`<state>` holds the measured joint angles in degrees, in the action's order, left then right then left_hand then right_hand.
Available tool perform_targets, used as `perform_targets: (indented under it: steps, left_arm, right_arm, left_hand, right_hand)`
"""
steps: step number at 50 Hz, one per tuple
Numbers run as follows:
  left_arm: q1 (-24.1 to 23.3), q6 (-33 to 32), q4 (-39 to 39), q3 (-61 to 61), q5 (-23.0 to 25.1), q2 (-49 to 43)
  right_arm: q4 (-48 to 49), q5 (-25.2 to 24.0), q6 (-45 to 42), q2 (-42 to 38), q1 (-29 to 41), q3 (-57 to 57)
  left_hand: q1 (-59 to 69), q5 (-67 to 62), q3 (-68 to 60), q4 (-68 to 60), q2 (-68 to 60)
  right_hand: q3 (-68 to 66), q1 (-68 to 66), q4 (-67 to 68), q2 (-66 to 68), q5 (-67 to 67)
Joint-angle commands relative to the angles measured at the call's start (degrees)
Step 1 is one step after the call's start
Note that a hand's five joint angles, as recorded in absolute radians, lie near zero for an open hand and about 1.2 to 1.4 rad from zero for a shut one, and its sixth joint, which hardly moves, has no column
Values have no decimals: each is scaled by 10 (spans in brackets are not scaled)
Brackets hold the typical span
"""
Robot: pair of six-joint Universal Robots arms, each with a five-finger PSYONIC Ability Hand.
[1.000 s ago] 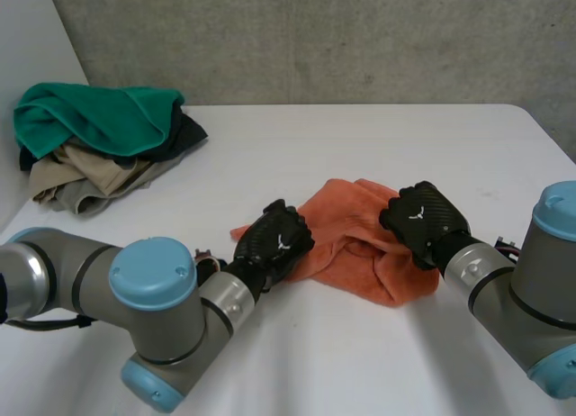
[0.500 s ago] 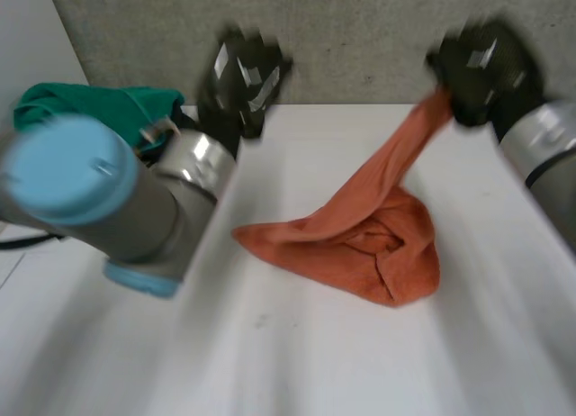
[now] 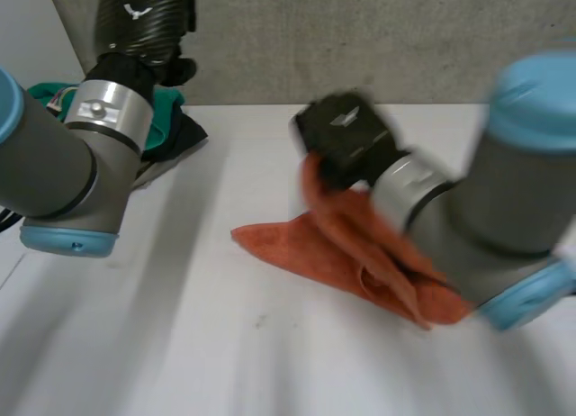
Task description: Fold the laundry.
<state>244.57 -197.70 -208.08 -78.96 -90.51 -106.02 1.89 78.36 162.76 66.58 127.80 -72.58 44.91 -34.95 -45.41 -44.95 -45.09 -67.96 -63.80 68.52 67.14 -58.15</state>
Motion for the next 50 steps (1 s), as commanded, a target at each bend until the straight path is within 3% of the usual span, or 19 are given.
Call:
perform_targets:
  steps: [1, 3, 9, 20, 25, 31, 40, 50]
  left_arm:
    - [16, 0, 7, -14, -44, 3]
    - [15, 0, 12, -23, -45, 6]
    - [7, 0, 51, -77, -42, 41]
    - [-87, 0, 137, -149, -41, 54]
    - [-111, 4, 212, -171, -42, 38]
    - [-113, 3, 226, -218, -39, 20]
    - [-111, -5, 153, -236, -39, -44]
    - [-117, -25, 147, -239, -35, -63]
  right_arm:
    - [8, 15, -2, -129, 84, 60]
    - [0, 37, -3, -134, 83, 71]
    - [-24, 85, -2, -59, 67, 61]
    - [-187, 37, -13, 64, -146, 1]
    - [-222, 5, -91, 80, -222, -58]
    - [-199, -27, -172, 79, -254, -146]
    - [-72, -54, -175, 73, -326, -237]
    - [-67, -102, -172, 58, -386, -250]
  left_hand:
    - [10, -9, -5, -9, -8]
    - [-4, 4, 9, 4, 5]
    - [-91, 92, 96, 92, 93]
    - [-130, 130, 135, 130, 132]
    - [-130, 130, 135, 130, 132]
    - [-120, 120, 125, 120, 122]
    - [-105, 105, 110, 105, 107]
    - [-74, 75, 79, 75, 76]
  right_hand:
    - [382, 340, -388, -374, 384]
    - [580, 538, -585, -571, 581]
    - [580, 538, -585, -571, 581]
    - [580, 538, -585, -571, 581]
    - [580, 538, -585, -571, 581]
    - [471, 430, -477, -463, 473]
    - [451, 409, -457, -443, 453]
    - [446, 404, -452, -438, 448]
